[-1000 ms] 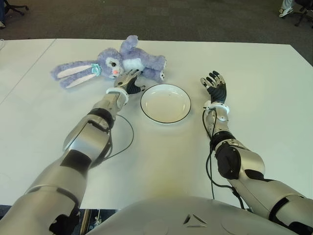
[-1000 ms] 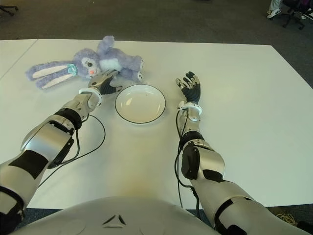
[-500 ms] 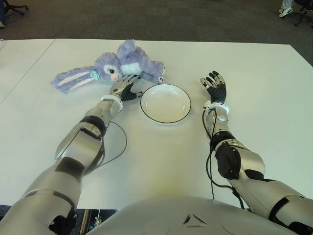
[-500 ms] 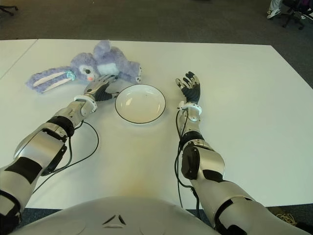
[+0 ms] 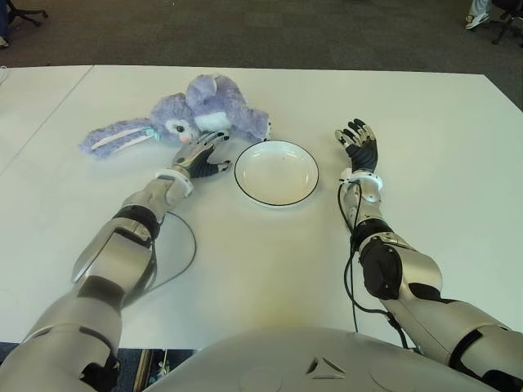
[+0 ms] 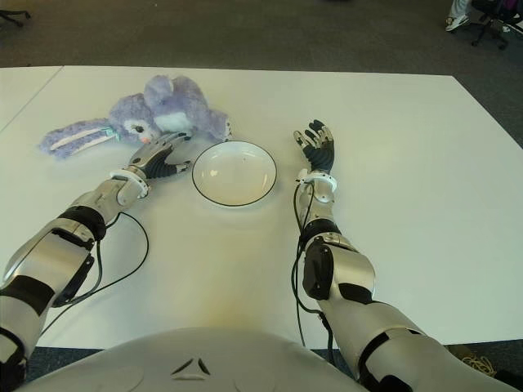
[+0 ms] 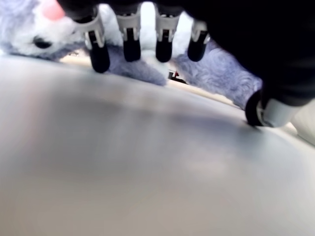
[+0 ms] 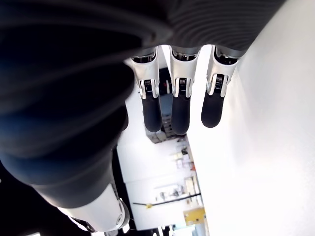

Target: Put the doll into the plate.

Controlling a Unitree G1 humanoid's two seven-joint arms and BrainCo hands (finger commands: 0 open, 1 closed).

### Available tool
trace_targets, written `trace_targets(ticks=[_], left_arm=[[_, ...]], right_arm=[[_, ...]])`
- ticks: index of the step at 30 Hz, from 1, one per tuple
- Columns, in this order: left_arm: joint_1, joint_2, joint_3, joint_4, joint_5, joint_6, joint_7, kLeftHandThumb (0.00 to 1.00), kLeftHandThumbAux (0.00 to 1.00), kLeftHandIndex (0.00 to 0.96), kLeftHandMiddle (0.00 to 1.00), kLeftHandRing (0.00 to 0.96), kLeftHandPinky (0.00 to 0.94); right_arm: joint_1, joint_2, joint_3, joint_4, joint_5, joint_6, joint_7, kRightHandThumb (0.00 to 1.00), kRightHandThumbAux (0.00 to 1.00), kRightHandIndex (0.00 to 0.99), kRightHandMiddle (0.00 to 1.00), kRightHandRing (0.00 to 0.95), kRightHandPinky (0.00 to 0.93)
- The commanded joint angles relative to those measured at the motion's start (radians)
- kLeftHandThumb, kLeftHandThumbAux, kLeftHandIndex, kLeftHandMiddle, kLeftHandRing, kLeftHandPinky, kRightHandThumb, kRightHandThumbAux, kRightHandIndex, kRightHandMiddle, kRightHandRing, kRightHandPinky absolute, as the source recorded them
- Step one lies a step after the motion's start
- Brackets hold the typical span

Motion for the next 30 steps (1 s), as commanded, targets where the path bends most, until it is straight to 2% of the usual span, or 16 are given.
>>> trace_targets(ticks=[1, 11, 14, 23, 30], left_arm=[[0.151, 0.028, -0.038, 0.006, 0.018, -0.034, -0.025, 0.346, 0.403, 0.0, 0.0, 0.06, 0.124], [0.204, 0.077, -0.031, -0.054, 0.003, -0.079, -0.02, 0.34, 0.399, 0.0, 0.0, 0.035, 0.064], [0.238, 0.102, -0.028, -0.086, -0.002, -0.107, -0.008, 0.336, 0.393, 0.0, 0.0, 0.025, 0.017], [0.343, 0.167, -0.006, -0.237, -0.027, -0.162, 0.006, 0.324, 0.386, 0.0, 0.0, 0.011, 0.0], [0.477, 0.231, 0.045, -0.434, -0.065, -0.178, -0.013, 0.318, 0.357, 0.0, 0.0, 0.0, 0.0]], right_arm=[[0.227, 0.07, -0.014, 0.137, 0.022, 0.141, -0.014, 0.29, 0.877, 0.181, 0.197, 0.194, 0.209], [0.229, 0.072, -0.018, 0.136, 0.027, 0.136, -0.012, 0.308, 0.88, 0.19, 0.202, 0.199, 0.226], [0.229, 0.072, -0.02, 0.136, 0.029, 0.134, -0.009, 0.319, 0.877, 0.192, 0.205, 0.203, 0.227], [0.23, 0.071, -0.015, 0.136, 0.023, 0.133, -0.012, 0.3, 0.875, 0.18, 0.196, 0.196, 0.213], [0.231, 0.072, -0.017, 0.136, 0.025, 0.133, -0.011, 0.302, 0.884, 0.182, 0.2, 0.196, 0.217]])
